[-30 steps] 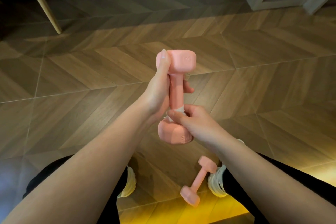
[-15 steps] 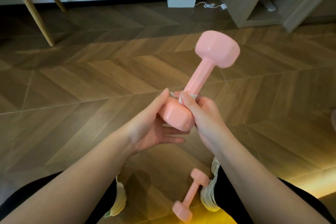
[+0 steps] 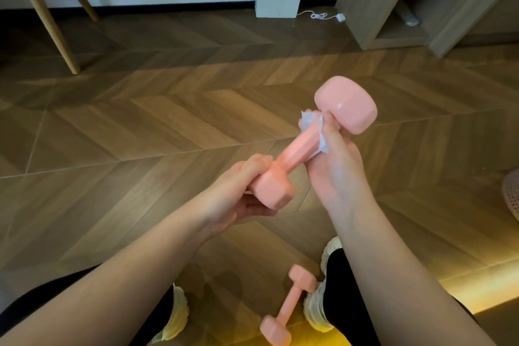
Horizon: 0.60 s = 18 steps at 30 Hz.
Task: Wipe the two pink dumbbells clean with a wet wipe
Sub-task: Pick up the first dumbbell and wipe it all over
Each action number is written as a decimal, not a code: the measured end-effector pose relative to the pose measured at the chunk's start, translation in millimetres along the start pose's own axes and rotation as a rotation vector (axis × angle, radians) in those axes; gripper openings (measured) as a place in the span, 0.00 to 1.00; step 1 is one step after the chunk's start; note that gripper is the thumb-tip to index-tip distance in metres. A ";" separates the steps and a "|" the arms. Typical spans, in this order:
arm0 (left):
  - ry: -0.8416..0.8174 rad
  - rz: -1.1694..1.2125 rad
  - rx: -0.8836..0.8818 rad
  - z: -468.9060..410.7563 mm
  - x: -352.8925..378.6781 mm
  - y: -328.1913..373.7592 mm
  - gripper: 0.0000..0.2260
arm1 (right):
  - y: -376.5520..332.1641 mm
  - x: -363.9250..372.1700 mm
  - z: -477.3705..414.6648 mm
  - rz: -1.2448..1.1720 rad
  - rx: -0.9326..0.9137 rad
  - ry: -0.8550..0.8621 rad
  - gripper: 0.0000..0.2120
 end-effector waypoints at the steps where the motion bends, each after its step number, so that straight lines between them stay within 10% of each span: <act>1: 0.017 -0.035 0.037 -0.9 0.0 0.9 0.27 | 0.7 0.1 -0.9 -0.018 0.004 -0.004 0.07; 12: 0.452 -1.023 0.840 19.7 2.2 26.4 0.36 | 13.9 -6.8 -8.3 -0.285 0.103 0.048 0.09; 18: 0.088 -0.308 0.318 0.4 6.4 11.2 0.37 | 11.2 -9.3 -6.0 -0.370 0.100 0.074 0.06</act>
Point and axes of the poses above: each hand's wrist, its own z-axis away from the middle knuckle, its own x-axis out of the palm, y = z × x, the point moved 5 cm from there along -z, towards the middle knuckle, and after that the axes turned 6 degrees about -y, right-handed, at the moved point
